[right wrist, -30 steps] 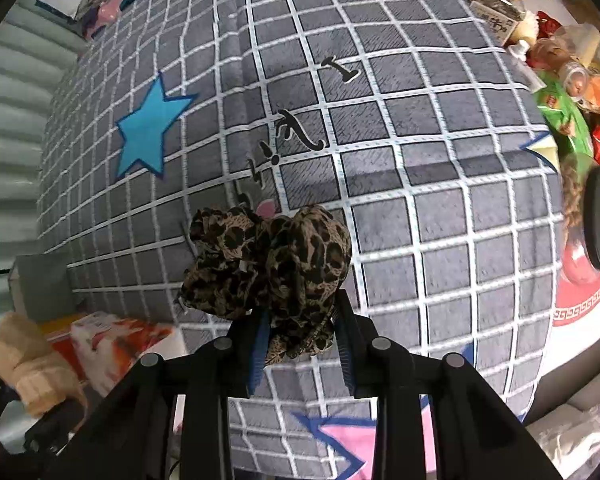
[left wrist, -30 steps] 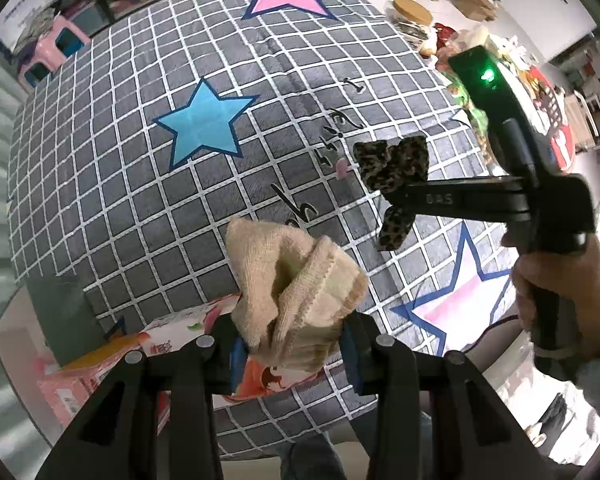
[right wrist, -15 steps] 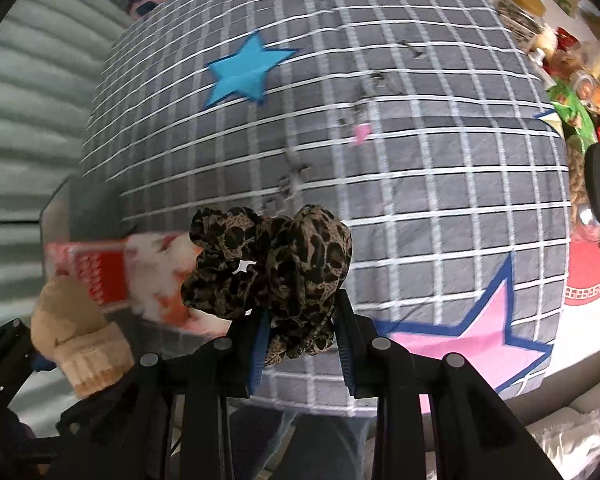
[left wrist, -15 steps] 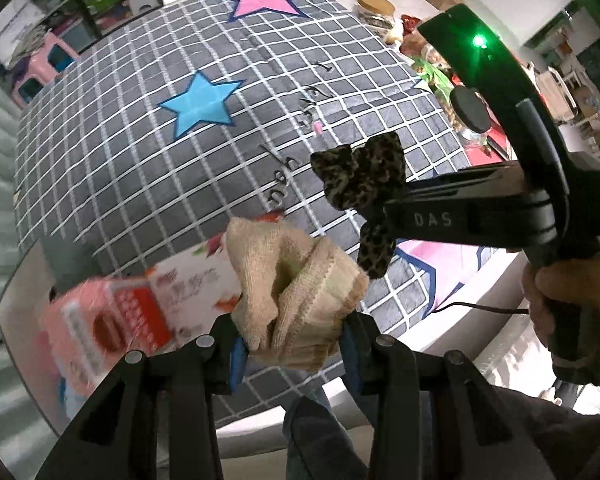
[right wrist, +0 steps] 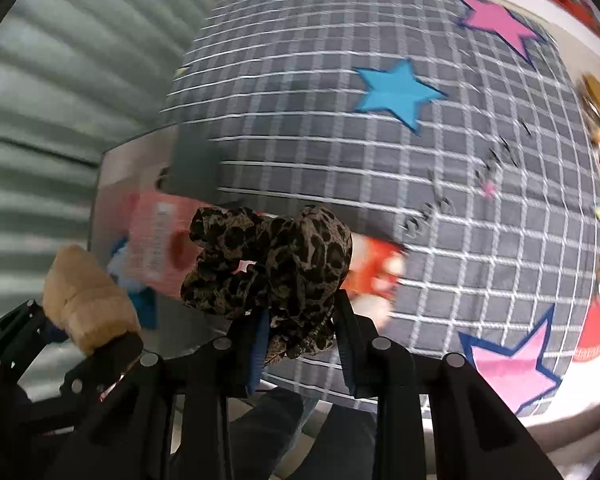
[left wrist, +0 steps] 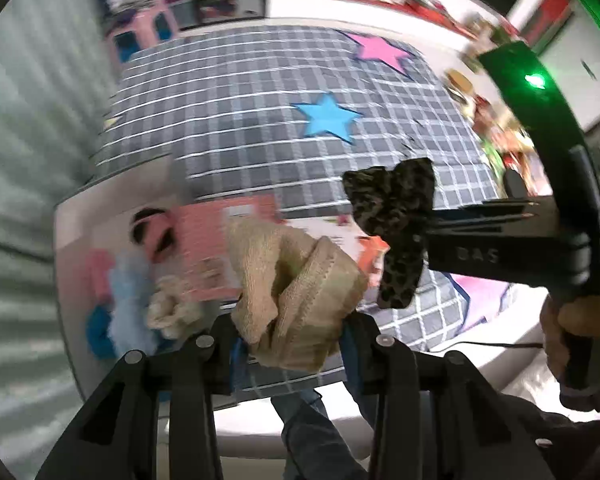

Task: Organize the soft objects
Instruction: 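Lift and carry the beige glove and leopard scrunchie over the white box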

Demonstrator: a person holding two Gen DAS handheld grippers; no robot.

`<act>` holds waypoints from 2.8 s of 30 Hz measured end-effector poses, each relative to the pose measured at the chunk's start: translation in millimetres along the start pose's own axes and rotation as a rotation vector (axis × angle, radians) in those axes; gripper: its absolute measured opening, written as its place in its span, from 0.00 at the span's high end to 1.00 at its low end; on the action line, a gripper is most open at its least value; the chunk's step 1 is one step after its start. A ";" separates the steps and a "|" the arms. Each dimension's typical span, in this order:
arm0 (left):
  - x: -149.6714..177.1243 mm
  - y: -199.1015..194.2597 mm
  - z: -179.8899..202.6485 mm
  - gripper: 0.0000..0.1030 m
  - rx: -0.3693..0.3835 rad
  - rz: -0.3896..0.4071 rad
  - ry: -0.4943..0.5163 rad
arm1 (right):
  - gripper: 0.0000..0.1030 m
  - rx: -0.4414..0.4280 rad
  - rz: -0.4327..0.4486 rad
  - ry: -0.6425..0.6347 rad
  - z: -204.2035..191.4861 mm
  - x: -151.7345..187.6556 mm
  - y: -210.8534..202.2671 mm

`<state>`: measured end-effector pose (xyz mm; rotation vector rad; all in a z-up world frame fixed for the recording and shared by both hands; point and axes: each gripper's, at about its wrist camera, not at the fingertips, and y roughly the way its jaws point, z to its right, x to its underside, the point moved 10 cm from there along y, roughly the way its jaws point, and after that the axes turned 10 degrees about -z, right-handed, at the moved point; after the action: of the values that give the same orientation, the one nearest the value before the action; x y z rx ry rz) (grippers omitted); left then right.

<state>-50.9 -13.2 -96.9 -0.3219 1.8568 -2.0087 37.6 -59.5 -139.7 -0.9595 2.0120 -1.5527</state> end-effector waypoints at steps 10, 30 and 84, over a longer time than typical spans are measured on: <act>31.7 -9.7 -102.9 0.59 -0.036 0.029 -0.280 | 0.69 0.026 -0.014 -0.229 -106.3 -19.4 2.6; 70.5 13.5 -170.1 0.59 -0.021 -0.010 -0.456 | 0.69 0.076 -0.074 -0.413 -195.0 -27.2 32.0; 71.2 38.2 -185.6 0.58 -0.018 -0.079 -0.473 | 0.69 0.090 -0.113 -0.426 -209.5 -38.9 49.1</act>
<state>-188.0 121.9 -159.5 -0.8089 1.5815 -1.7669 -94.0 114.9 -129.7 -1.2624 1.6042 -1.3410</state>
